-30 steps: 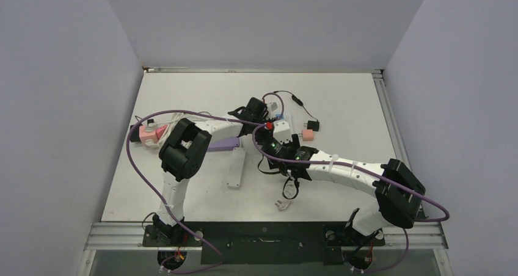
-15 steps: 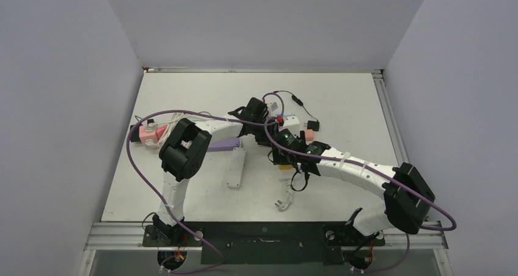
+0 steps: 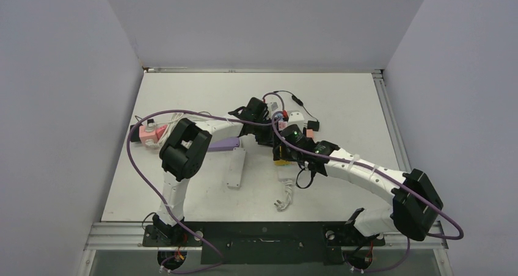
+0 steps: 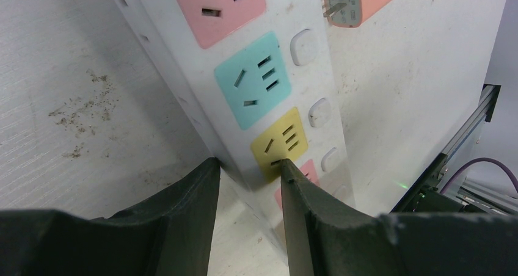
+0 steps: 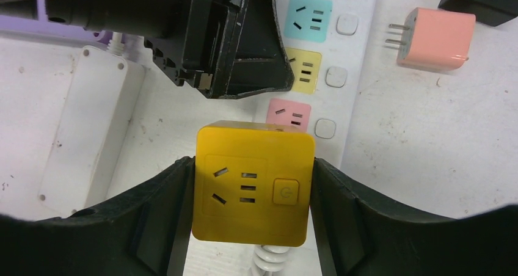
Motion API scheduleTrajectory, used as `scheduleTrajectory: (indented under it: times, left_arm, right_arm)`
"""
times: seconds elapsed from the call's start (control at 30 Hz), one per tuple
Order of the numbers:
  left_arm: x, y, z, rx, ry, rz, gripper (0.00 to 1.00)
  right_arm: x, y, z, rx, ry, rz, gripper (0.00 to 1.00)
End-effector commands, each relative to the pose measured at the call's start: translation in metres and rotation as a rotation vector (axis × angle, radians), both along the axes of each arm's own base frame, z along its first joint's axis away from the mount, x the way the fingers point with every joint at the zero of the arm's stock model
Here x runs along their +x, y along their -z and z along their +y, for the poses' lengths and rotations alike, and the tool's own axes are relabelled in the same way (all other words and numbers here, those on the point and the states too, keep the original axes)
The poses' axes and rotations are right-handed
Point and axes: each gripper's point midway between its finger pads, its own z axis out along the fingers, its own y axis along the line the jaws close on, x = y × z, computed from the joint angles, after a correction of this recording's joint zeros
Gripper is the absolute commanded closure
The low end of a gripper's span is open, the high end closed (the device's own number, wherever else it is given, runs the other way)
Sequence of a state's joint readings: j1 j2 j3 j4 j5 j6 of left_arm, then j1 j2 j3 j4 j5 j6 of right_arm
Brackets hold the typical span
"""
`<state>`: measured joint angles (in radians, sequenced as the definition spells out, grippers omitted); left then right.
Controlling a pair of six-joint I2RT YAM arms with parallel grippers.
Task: Pull the plug off the socket
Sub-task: Remove the plug from the socket, then place the plug at the center of the board.
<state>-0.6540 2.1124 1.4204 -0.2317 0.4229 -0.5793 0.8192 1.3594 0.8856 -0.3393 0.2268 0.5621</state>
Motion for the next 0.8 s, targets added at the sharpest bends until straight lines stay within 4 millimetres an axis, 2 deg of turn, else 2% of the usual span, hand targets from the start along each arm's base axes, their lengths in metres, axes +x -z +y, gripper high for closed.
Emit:
scheduleTrajectory:
  times: [0.0,0.1,0.2,0.3,0.4,0.5,0.63,0.77]
  left_arm:
    - [-0.029,0.078,0.040,0.267,0.009,0.082,0.64]
    - [-0.021,0.066,0.040,0.251,0.002,0.057,0.62]
    - [-0.007,0.041,0.039,0.214,0.011,-0.018,0.50]
    - [0.010,0.004,0.039,0.166,0.006,-0.136,0.31]
    - [0.023,-0.041,0.041,0.075,-0.023,-0.243,0.15]
    - [0.034,-0.088,0.048,-0.022,-0.058,-0.335,0.10]
    - [0.047,-0.141,0.081,-0.073,-0.149,-0.406,0.09]
    - [0.059,-0.177,0.136,-0.103,-0.300,-0.410,0.08]
  right_arm:
    - [0.014,-0.051,0.003,0.087,0.018,-0.136,0.95]
    - [0.019,-0.063,-0.015,0.054,0.060,-0.170,0.95]
    - [0.028,-0.066,-0.041,0.023,0.114,-0.174,0.95]
    - [0.041,-0.066,-0.077,0.016,0.188,-0.175,0.95]
    - [0.052,-0.065,-0.110,0.037,0.242,-0.180,0.95]
    - [0.063,-0.058,-0.138,0.075,0.281,-0.165,0.95]
    - [0.077,-0.045,-0.155,0.149,0.280,-0.139,0.94]
    - [0.090,-0.027,-0.163,0.214,0.274,-0.118,0.88]
